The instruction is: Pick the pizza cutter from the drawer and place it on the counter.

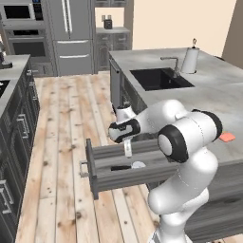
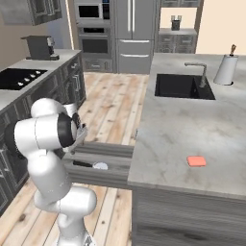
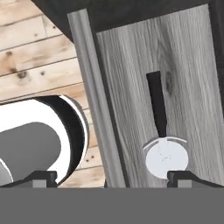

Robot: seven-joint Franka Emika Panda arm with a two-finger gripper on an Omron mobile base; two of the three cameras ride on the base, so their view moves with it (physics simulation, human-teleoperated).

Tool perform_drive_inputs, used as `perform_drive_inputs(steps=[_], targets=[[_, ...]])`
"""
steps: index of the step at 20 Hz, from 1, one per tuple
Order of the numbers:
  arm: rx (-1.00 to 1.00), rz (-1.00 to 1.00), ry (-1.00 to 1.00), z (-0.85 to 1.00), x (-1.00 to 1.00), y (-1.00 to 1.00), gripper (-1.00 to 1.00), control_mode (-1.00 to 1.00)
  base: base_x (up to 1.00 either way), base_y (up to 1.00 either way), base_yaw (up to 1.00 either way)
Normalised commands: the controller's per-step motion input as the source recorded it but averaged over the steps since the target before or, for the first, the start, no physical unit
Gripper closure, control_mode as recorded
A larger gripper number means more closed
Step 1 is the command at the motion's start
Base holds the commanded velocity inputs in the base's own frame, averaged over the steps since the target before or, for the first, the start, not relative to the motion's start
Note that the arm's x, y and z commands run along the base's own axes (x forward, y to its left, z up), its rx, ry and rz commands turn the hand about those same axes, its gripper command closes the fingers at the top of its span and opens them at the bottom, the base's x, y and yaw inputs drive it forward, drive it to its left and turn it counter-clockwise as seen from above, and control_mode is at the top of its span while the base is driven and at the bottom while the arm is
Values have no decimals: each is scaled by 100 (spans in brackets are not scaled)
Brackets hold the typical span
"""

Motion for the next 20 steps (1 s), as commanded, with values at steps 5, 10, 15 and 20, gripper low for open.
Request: perform_drive_inputs(steps=[5,10,15,20], targets=[[-3,7,0,-48,10,0,-100,-100,0,0,0],[-1,1,1,-45,32,10,-100,-100,0,0,0],[-4,0,2,-54,24,14,-100,-100,0,0,0],[-4,0,5,-45,48,20,-100,-100,0,0,0]])
